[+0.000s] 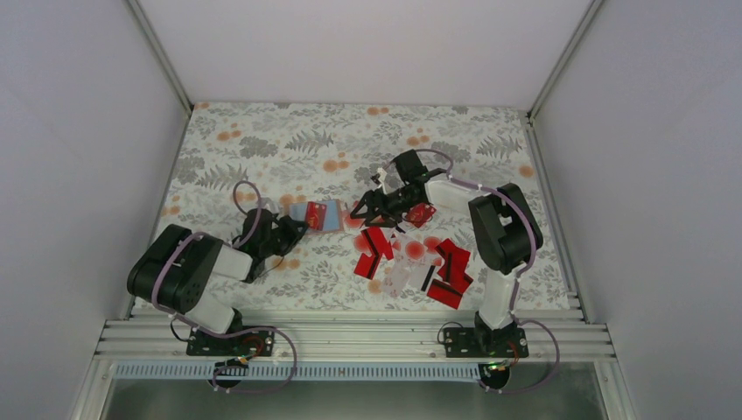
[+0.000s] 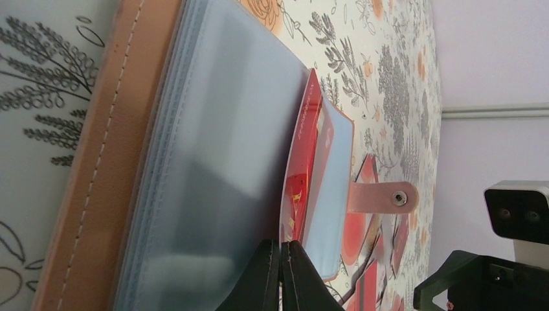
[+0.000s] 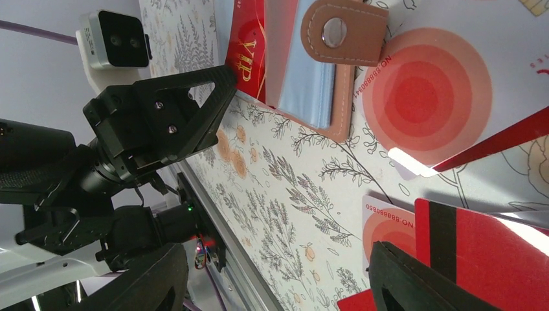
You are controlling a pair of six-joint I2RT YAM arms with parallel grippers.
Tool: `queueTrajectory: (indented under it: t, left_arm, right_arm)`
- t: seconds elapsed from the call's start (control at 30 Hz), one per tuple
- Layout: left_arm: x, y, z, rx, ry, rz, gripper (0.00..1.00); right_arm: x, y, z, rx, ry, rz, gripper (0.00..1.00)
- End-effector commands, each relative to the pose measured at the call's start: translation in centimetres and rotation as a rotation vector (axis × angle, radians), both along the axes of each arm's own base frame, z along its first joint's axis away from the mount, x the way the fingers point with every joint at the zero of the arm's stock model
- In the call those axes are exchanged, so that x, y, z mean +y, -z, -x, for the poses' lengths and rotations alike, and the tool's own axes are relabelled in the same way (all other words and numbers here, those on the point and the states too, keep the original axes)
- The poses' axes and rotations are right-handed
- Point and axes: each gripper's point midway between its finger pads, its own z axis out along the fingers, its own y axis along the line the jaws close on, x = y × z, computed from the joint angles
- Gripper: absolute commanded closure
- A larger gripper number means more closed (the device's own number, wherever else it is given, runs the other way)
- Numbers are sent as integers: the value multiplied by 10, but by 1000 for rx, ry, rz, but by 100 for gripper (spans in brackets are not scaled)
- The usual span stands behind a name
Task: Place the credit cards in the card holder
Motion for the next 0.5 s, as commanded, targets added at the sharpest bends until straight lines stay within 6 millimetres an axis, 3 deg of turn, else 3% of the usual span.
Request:
queueTrajectory:
  t: [0.0,0.47]
  left_arm:
    - [-2,4,-2,12,-40,-5,98]
    - [-11,15,3,85,-83,-26,92]
  right_arm:
    - [1,-12,6,-35,-13,-16,29]
    - [0,-7,8,-25,-14,-9,29]
